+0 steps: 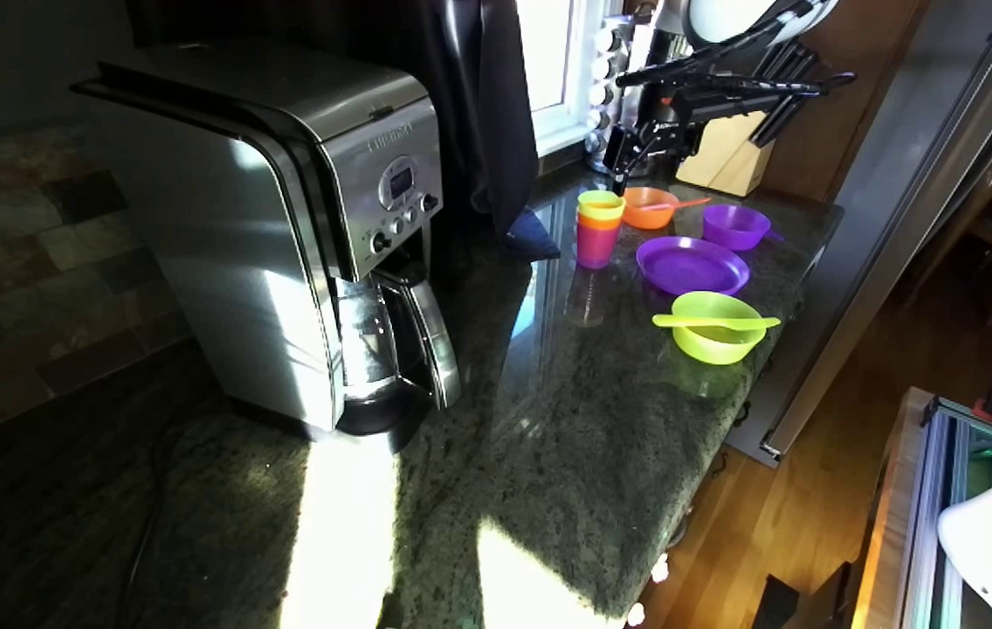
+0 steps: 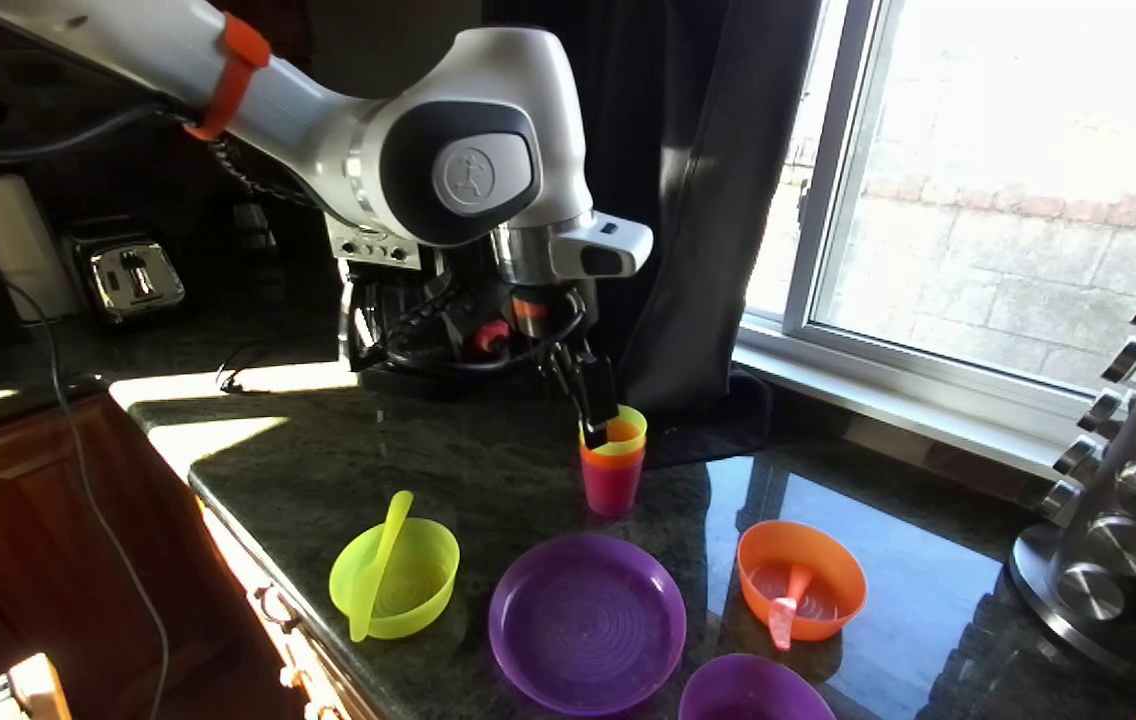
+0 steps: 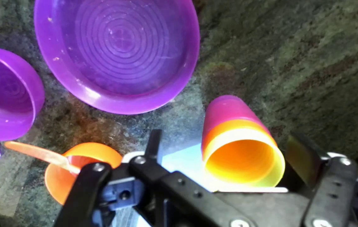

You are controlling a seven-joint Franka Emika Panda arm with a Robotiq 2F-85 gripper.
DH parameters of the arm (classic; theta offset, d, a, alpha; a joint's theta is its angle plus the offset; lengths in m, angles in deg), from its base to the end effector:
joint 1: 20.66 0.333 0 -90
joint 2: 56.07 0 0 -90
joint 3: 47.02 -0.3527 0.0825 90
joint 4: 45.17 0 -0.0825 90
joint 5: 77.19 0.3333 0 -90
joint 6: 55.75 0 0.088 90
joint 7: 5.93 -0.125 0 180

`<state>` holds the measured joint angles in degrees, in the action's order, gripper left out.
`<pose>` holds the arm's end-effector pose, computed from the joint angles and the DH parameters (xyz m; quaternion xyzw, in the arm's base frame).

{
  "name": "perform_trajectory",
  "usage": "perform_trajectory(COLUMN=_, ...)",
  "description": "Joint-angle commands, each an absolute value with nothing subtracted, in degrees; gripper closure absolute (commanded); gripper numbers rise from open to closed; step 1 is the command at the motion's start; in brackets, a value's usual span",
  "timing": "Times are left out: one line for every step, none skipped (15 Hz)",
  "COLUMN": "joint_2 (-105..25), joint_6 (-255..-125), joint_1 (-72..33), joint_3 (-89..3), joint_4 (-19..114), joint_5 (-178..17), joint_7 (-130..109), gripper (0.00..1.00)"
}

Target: Unstack the cups.

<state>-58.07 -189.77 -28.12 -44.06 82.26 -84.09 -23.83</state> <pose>0.4865 -0.0932 0.4521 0.9746 -0.2063 0.0776 0.0404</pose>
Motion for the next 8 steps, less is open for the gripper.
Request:
perform_trajectory(joint_2=-51.36, joint_6=-187.21, joint_1=-27.64, joint_3=-42.72, joint_4=75.83, joint_5=-78.7, joint_7=-28.44, gripper=0.0)
perform_trajectory(joint_2=-50.14, joint_6=-187.29, joint_1=-27.58, joint_3=-42.47, joint_4=74.76, joint_5=-77.27, joint_7=-28.83, gripper=0.0)
perform_trajectory(joint_2=-49.14, joint_6=-187.44, joint_1=-27.55, joint_3=-42.22, joint_4=73.9, joint_5=-76.17, joint_7=-29.49, gripper=0.0)
perform_trajectory(joint_2=-48.32, joint_6=-187.44, joint_1=-27.5, joint_3=-42.03, joint_4=73.11, joint_5=-75.08, joint_7=-29.91, gripper=0.0)
perform_trajectory(joint_2=-47.72, joint_6=-187.57, joint_1=-27.49, joint_3=-41.82, joint_4=72.53, joint_5=-74.14, joint_7=-30.26, gripper=0.0)
perform_trajectory(joint_2=-47.19, joint_6=-187.55, joint_1=-27.46, joint_3=-41.65, joint_4=71.94, joint_5=-73.39, joint_7=-30.51, gripper=0.0)
perform_trajectory(joint_2=-46.59, joint_6=-187.47, joint_1=-27.41, joint_3=-41.43, joint_4=71.37, joint_5=-73.07, joint_7=-31.1, gripper=0.0)
perform_trajectory(joint_2=-46.07, joint_6=-187.4, joint_1=-27.37, joint_3=-41.25, joint_4=70.84, joint_5=-72.75, joint_7=-31.54, gripper=0.0)
